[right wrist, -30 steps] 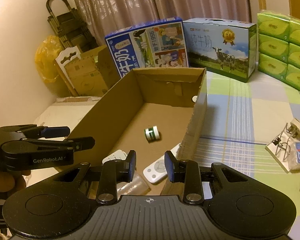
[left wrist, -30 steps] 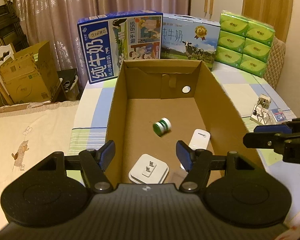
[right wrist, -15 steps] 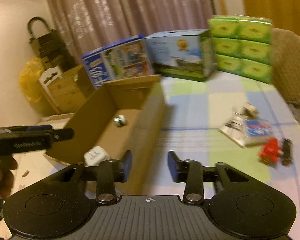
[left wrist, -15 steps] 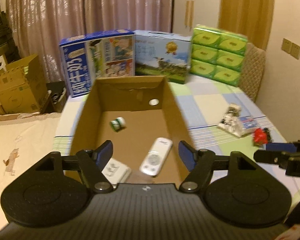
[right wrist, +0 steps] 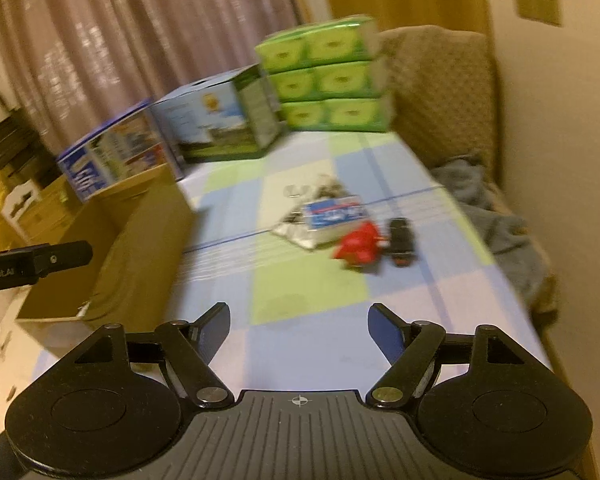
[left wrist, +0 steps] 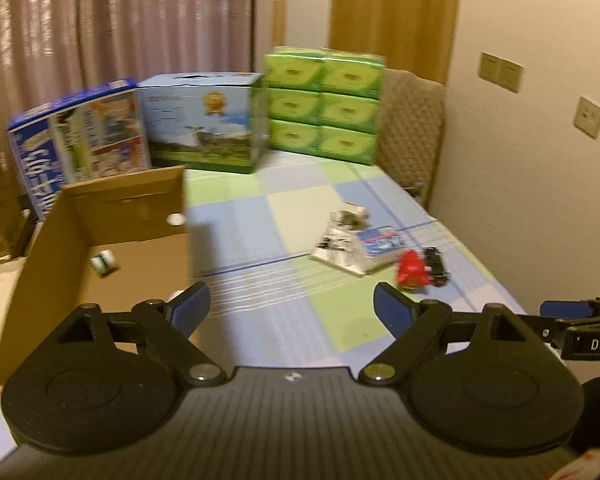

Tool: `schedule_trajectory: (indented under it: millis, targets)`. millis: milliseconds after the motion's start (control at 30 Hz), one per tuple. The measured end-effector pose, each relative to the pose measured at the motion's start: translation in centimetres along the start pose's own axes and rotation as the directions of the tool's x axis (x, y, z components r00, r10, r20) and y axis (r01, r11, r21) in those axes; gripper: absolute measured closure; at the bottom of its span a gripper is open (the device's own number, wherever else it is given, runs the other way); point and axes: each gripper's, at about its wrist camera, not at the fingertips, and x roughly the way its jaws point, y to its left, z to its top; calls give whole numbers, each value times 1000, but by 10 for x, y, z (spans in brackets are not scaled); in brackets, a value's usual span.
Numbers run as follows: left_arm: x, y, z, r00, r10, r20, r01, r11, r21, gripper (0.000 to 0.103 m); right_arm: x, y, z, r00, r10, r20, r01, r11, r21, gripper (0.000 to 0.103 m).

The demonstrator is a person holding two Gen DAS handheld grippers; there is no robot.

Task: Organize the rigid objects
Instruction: 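Move both tools back toward the red toy and black toy car, then grasp the red toy figure with the left gripper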

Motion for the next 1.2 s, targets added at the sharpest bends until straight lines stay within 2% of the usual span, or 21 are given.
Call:
schedule_trajectory:
  millis: [200,467,767,900,1000,1200]
  targets:
    - [28,-33,-3,998,-48,-31,48,999,9,16,-13,-35,1,998,-61,31,60,998,36,30]
    - [72,-63,-1,994,-87,-70,90,995,53,16,-1,-69,10,993,-106,52,103,994,45,30]
    - [138,-87,-3,983,-133,-125,142,988,66,19,44,-104,27,994,-111,13,109,991,78,30]
    - [165,-92,-4,979,-147,-143,156,986,55,22,64,-110,33,992,-127,14,126,991,53,30]
    - [184,-98,-4,976,-149,-161,162,984,72,29,79,-113,36,991,-135,21,134,990,41,31]
    - [215,-106,-2,966,-187,-180,203,976,74,36,110,-115,38,987,-160,17,161,987,-16,41]
